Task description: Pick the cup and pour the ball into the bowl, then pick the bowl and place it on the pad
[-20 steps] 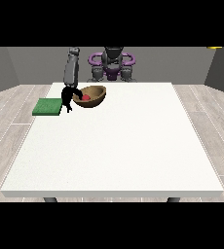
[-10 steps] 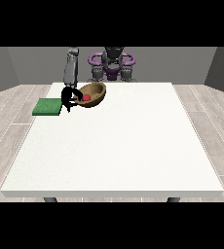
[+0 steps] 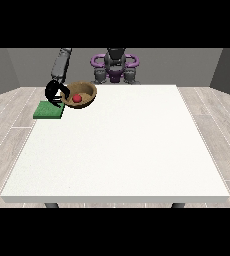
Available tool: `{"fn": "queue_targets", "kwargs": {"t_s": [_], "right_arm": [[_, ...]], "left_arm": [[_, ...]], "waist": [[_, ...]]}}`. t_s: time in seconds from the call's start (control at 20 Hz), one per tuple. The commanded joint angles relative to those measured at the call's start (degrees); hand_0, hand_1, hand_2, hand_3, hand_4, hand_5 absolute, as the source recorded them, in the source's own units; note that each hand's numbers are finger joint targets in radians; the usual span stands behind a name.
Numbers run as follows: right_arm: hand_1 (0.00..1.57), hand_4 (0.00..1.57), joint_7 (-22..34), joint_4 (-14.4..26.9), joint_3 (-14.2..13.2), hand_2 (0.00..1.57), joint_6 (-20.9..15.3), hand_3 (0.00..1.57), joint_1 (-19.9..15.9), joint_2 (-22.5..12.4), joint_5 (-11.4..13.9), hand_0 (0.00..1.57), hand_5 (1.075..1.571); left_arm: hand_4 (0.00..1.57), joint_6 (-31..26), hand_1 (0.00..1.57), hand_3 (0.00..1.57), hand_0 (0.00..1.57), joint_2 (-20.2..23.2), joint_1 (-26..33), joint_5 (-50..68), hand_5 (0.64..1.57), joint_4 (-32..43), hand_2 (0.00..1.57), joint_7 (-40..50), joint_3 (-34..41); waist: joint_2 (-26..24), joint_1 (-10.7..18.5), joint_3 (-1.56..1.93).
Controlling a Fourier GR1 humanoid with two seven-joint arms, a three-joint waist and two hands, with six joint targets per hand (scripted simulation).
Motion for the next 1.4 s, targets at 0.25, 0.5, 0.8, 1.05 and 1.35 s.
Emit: {"fn": "queue_targets", "kwargs": {"t_s": [0.25,0.5,0.8,1.05,1.35], "right_arm": [[1.57,1.08,16.8,-1.3,-2.3,1.57,7.9,0.67,-4.2,-16.7,-0.1,1.57,1.566],[1.57,1.12,14.5,1.0,-3.7,1.57,11.5,0.38,-5.8,-19.1,0.0,1.57,1.568],[1.57,1.11,11.7,4.0,-5.7,1.57,10.7,0.46,-9.5,-19.1,-0.3,1.57,1.567],[1.57,1.06,11.0,5.6,-5.8,1.57,8.5,0.44,-10.0,-13.6,-1.4,1.57,1.569],[1.57,1.02,7.3,9.6,-7.7,1.57,11.2,0.55,-10.5,-14.1,-2.8,1.57,1.571]], "left_arm": [[1.2,-2.3,0.0,0.0,0.0,4.5,4.2,-0.4,1.545,5.7,0.0,-2.0,2.6],[1.21,-1.8,0.0,0.0,0.0,5.0,5.6,-0.4,1.548,6.5,0.0,-5.9,3.2],[1.21,-4.0,0.0,0.0,0.0,6.4,5.4,0.4,1.555,9.3,0.0,-11.7,4.0],[1.21,-3.1,0.0,0.0,0.0,5.0,7.0,-0.7,1.553,9.2,0.0,-14.2,3.0],[1.2,-5.4,0.0,0.0,0.0,9.5,5.7,1.8,1.557,11.4,0.0,-13.5,4.6]], "waist": [[-3.8,-5.6,-0.04],[-0.5,-6.3,0.0],[4.8,-5.3,0.0],[4.5,-5.0,-0.01],[6.1,-5.3,0.02]]}}
